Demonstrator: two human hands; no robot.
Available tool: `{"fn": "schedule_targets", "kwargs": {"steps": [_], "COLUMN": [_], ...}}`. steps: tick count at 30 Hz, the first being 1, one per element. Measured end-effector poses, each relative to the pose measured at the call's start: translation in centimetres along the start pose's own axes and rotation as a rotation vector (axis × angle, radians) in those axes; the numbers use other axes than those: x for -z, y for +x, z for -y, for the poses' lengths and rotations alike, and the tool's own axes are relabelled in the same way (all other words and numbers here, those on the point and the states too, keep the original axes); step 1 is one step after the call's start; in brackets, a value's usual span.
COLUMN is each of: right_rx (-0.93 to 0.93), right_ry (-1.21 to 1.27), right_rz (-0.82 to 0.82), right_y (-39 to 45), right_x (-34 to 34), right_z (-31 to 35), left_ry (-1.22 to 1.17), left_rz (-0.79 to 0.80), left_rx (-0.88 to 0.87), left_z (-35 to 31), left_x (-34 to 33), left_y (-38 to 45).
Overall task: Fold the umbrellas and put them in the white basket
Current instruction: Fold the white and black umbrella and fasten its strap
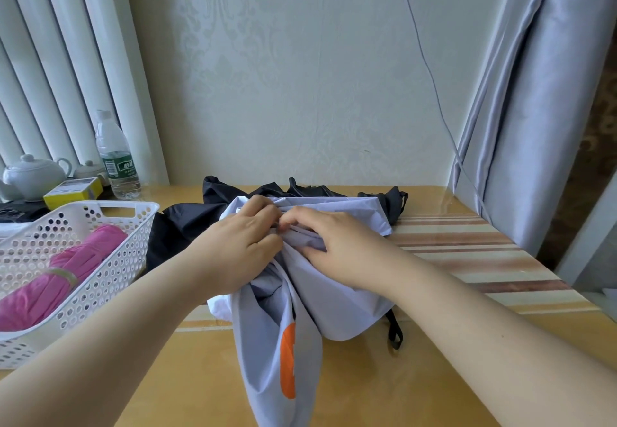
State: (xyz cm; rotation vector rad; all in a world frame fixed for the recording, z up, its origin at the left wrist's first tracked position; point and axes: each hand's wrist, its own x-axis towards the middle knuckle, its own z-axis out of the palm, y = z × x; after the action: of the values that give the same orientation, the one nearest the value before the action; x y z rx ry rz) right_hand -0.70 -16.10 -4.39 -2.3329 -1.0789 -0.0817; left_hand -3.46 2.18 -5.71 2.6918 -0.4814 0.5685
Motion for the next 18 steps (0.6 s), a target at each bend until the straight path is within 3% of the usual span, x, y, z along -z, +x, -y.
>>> {"fn": "schedule_targets", "kwargs": {"steps": [13, 18], "right_rx": [-0.169, -0.074], "right_ry": [0.013, 0.129], "right_rz": [0.027, -0.111], "right_y": [-1.6, -2.4], "right_x": [0.4, 0.1], "right_z": [-1.7, -2.1], "left_ry": [0.019, 0.011], "left_rz": [0.028, 0.006], "left_rx": [-0.034, -0.033], "left_z": [0.4, 0.8], "left_x": [-0.1, -0.1], "left_y": [0.1, 0.0]}}
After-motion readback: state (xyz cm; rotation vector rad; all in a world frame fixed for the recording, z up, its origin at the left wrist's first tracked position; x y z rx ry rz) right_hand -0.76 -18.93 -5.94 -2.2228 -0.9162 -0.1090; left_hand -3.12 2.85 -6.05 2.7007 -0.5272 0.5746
